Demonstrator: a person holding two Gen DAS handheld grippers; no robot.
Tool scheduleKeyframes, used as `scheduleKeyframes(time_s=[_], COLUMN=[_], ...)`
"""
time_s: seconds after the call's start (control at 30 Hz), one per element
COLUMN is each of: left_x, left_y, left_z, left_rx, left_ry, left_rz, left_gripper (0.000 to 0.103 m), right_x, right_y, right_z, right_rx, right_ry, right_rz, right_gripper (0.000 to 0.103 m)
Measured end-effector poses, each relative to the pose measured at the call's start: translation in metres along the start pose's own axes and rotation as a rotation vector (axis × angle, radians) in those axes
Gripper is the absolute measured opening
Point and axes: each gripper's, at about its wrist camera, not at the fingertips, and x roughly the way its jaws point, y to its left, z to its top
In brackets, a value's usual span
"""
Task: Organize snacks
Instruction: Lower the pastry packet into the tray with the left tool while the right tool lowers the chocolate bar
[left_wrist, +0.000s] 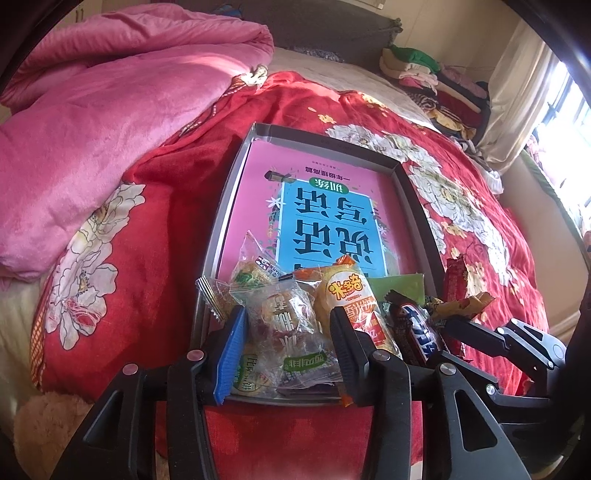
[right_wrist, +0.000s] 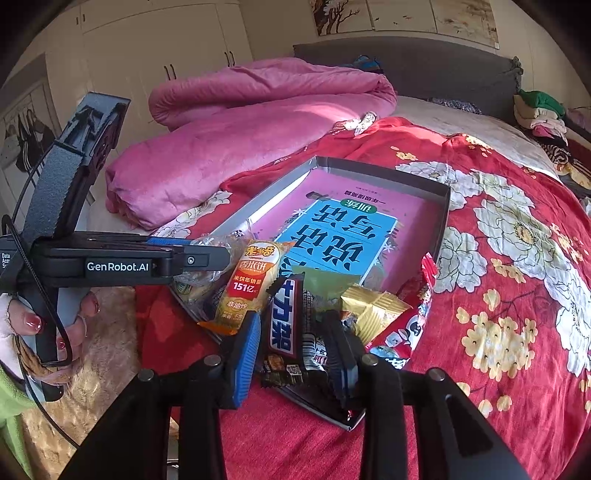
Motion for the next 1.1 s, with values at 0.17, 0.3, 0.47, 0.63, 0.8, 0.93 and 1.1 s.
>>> scheduleKeyframes(time_s=[0.17,0.3,0.47,0.63,0.8,0.93,1.1], left_x=[-0.001,-0.003,-0.006,-0.009,-0.014,-0.018,-0.029], left_y=[-0.001,-0.003,-0.004,-0.006,-0.010,-0.011,-0.015], left_z=[0.000,0.000,0.001,0.001,0.001,0.002,0.003], left_rx=[0.004,0.011,0.021,0.030,0.047,0.048,0.052], left_ry=[-0.005,-0.013,-0.028,-0.044,-0.069,-0.080,-0.108], left_rz=[0.001,0.000,0.005,0.002,0.018,0.020,0.027], left_gripper=[0.052,0.055,0.061,0.063,0.072,0.075,0.077], right_x=[0.003,0.006,0.003,0.002,-0.003,-0.008,-0.018], right_y=[0.001,0.001,0.001,0.002,0.002,0.004,0.008], right_z=[-0.001,-0.003,-0.002,-0.002,0.000,0.001,0.003], right_rx=[-0.008,-0.011,-0.014,-0.014,-0.015,-0.017,-0.029], right_ry=[0.015,0.026,0.017,0.012,-0.010,-0.024,-0.053], right_rz=[-0.003,-0.007,-0.007,-0.013,-0.015,-0.018,-0.025], right_gripper=[0.037,0.038,0.039,0.041,0.047,0.051,0.056])
